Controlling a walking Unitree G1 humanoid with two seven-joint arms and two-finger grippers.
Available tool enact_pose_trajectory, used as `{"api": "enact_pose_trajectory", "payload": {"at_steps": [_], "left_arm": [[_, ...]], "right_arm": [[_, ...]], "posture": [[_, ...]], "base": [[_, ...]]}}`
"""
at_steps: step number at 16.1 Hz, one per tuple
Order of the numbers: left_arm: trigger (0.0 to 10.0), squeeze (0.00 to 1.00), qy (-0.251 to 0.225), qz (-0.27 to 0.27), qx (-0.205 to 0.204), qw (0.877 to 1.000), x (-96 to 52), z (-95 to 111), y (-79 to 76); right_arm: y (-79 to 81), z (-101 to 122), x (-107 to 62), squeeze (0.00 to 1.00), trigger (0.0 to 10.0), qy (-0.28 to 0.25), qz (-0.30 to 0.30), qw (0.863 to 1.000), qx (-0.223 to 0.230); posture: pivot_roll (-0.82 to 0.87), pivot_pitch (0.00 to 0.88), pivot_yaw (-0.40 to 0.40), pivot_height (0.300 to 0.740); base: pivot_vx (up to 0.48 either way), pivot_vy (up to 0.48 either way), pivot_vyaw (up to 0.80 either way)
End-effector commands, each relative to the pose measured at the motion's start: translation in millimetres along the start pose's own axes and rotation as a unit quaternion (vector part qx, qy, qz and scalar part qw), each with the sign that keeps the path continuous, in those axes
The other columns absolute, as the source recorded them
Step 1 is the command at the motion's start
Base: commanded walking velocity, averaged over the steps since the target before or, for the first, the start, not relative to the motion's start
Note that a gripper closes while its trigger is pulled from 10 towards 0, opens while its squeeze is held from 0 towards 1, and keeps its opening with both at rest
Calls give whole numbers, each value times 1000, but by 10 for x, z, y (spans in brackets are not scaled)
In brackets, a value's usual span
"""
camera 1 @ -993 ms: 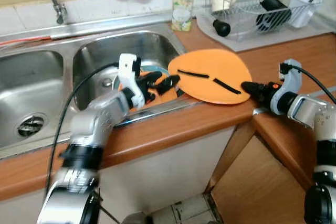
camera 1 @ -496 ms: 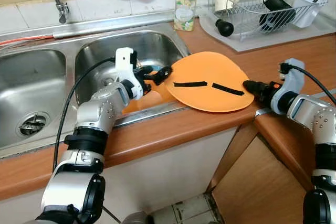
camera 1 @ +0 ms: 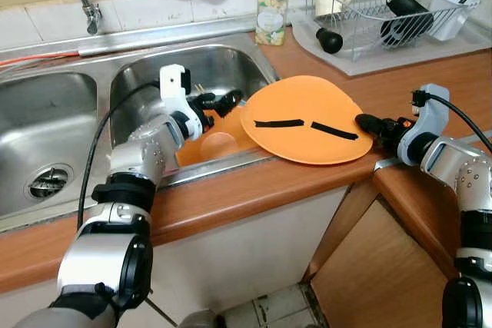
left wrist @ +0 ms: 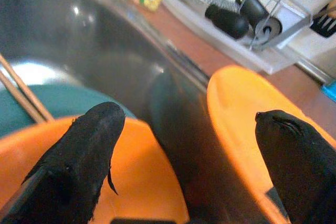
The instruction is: Kitchen organization
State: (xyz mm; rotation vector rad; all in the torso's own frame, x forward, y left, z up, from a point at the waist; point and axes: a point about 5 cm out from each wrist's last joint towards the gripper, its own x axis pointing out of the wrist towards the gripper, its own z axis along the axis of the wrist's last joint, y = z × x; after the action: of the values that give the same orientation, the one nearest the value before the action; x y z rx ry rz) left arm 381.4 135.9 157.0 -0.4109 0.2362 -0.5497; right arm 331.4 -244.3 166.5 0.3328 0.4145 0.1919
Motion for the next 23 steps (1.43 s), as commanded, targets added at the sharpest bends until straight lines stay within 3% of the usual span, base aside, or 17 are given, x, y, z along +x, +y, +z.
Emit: {"api": "enact_pose_trajectory", "payload": {"at_steps": [1,2,3,8,9,10,12,14,17,18,19,20,23], "left_arm": [[10000,1000,0,-1,-3,1000,12,66,17],[10000,918,4,2,-4,1000,21,58,36],[10000,0,1,-3,-20,1000,34,76,50],[10000,0,55,-44,-64,995,85,-58,1],[10000,0,70,-40,-56,995,88,-118,9],[10000,0,84,-32,-45,995,90,-164,19],[10000,0,94,-30,-46,994,90,-202,22],[10000,0,78,-70,-97,990,119,-184,-60],[9843,0,71,-97,-117,986,153,-174,-136],[4353,0,60,-104,-128,984,169,-153,-161],[3608,0,56,-108,-135,983,175,-146,-173],[0,0,49,-121,-155,979,179,-131,-196],[0,0,70,-152,-157,973,192,-184,-273]], "right_arm": [[28,55,-21,1000,10000,-14,4,1000,-3],[32,53,-22,1000,10000,-14,4,1000,-3],[35,47,-23,1000,10000,-15,4,1000,-2],[58,-2,-27,1000,10000,-7,11,1000,3],[69,-19,-28,839,10000,-2,14,1000,4],[90,-36,-29,0,10000,4,21,1000,5],[138,-69,-33,0,10000,12,36,999,8],[192,-121,-18,0,10000,23,48,998,13],[258,-151,11,0,10000,29,60,998,20],[283,-162,19,0,10000,31,63,997,21],[291,-166,21,0,10000,32,64,997,22],[305,-172,22,0,10000,33,69,997,32],[343,-204,33,0,10000,38,74,996,36]], "posture": [[-70,0,95,740],[-70,0,97,740],[-72,0,99,740],[-78,0,105,740],[-83,0,108,740],[-83,0,108,740],[-88,0,107,740],[-86,0,104,740],[-86,0,101,740],[-86,0,99,740],[-86,0,99,740],[-87,0,99,740],[-87,0,99,740]], "base": [[0,0,0],[0,0,0],[0,0,0],[0,0,0],[0,0,0],[0,0,0],[0,0,0],[0,0,0],[0,0,0],[0,0,0],[0,0,0],[0,0,0],[0,0,0]]}}
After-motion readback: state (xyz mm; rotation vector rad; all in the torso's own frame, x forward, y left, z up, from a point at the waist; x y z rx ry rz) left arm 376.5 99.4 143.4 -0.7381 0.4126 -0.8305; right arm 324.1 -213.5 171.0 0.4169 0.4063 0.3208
